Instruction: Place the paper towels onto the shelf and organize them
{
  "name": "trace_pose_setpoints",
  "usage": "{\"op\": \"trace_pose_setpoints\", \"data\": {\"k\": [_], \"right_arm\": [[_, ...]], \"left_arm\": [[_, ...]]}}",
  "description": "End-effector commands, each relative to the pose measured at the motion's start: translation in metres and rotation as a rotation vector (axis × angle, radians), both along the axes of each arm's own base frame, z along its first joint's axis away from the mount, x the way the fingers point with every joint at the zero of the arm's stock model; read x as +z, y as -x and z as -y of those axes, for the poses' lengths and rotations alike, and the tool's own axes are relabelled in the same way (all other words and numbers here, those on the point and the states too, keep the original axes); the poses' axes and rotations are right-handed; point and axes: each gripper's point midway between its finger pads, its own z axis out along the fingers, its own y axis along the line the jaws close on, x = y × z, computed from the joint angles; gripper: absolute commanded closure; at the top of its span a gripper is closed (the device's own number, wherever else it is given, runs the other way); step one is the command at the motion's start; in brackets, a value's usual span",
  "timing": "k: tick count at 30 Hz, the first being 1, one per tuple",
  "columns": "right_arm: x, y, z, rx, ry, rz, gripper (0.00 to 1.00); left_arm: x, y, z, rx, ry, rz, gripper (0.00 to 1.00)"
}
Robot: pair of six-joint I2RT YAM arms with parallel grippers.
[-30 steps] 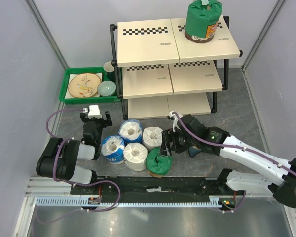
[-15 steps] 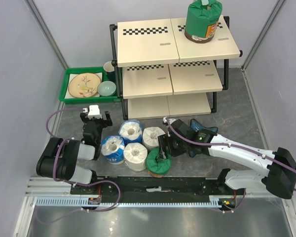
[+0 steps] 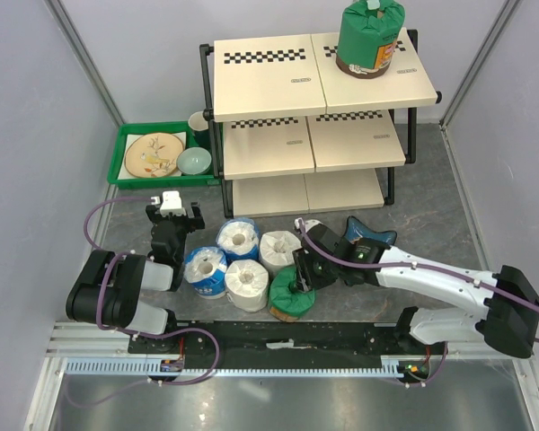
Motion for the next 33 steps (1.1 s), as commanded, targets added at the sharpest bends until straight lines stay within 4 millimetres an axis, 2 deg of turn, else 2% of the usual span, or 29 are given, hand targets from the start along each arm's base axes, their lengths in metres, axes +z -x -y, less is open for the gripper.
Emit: {"op": "trace_pose_setpoints", "data": {"k": [1,3,4,6,7,9,10,12,13,15,16,18,19,21,22,25,26,27,28,29,30,31,33], "right_arm": [[0.068,-0.014,-0.009,-0.028,-0.138,0.125,0.56],[0.083,-0.014,-0.007,-0.03,-0.158,0.149,0.57],[0.101,-0.016,-0.008,-0.031,-0.19,0.171,0.57],[0.112,-0.015,-0.003,-0.032,-0.188,0.187,0.57],[0.131,-0.016,-0.004,-0.03,-0.223,0.213,0.57],[0.148,-0.022,0.002,-0.05,-0.226,0.259,0.57],[0.175,-0.027,0.002,-0.067,-0.268,0.306,0.57],[0.202,-0.044,0.015,-0.149,-0.253,0.4,0.57],[0.235,-0.052,0.019,-0.181,-0.289,0.469,0.57],[0.267,-0.067,0.033,-0.259,-0.286,0.566,0.58],[0.301,-0.071,0.036,-0.275,-0.326,0.629,0.59],[0.333,-0.078,0.045,-0.31,-0.344,0.701,0.59],[0.366,-0.085,0.052,-0.362,-0.374,0.757,0.59],[0.397,-0.09,0.062,-0.403,-0.389,0.83,0.59],[0.424,-0.095,0.069,-0.452,-0.415,0.876,0.59],[0.466,-0.107,0.071,-0.484,-0.416,0.982,0.58],[0.473,-0.113,0.074,-0.497,-0.376,1.019,0.57],[0.471,-0.125,0.06,-0.487,-0.329,1.036,0.57],[0.489,-0.125,0.064,-0.511,-0.352,1.068,0.56],[0.493,-0.131,0.064,-0.534,-0.331,1.088,0.56],[0.491,-0.142,0.051,-0.519,-0.284,1.111,0.56],[0.502,-0.144,0.053,-0.535,-0.301,1.134,0.56],[0.507,-0.156,0.042,-0.541,-0.29,1.169,0.57]], "left_arm": [[0.016,-0.007,-0.001,0.005,-0.004,0.056,0.0],[0.016,-0.007,-0.001,0.005,-0.004,0.056,0.01],[0.016,-0.007,-0.001,0.005,-0.003,0.056,0.01],[0.016,-0.007,-0.001,0.005,-0.004,0.056,0.01],[0.016,-0.007,-0.001,0.005,-0.003,0.056,0.01],[0.016,-0.007,-0.001,0.005,-0.004,0.058,0.01],[0.016,-0.007,-0.001,0.005,-0.004,0.056,0.01],[0.016,-0.007,-0.001,0.005,-0.004,0.058,0.01],[0.016,-0.007,-0.001,0.005,-0.003,0.058,0.01],[0.016,-0.007,-0.001,0.005,-0.004,0.058,0.01],[0.016,-0.007,-0.001,0.005,-0.004,0.056,0.01],[0.016,-0.007,-0.001,0.005,-0.004,0.056,0.01],[0.016,-0.007,-0.001,0.005,-0.004,0.056,0.01],[0.016,-0.007,-0.001,0.005,-0.003,0.058,0.01],[0.016,-0.007,-0.001,0.005,-0.004,0.058,0.01],[0.016,-0.007,-0.001,0.005,-0.004,0.056,0.01],[0.016,-0.007,-0.001,0.005,-0.004,0.058,0.01],[0.016,-0.007,-0.001,0.005,-0.004,0.058,0.01],[0.016,-0.007,-0.001,0.007,-0.004,0.056,0.01],[0.016,-0.007,-0.001,0.005,-0.003,0.056,0.01],[0.016,-0.007,-0.001,0.005,-0.004,0.056,0.01],[0.016,-0.007,-0.001,0.005,-0.004,0.058,0.01],[0.016,-0.007,-0.001,0.005,-0.004,0.056,0.01]]}}
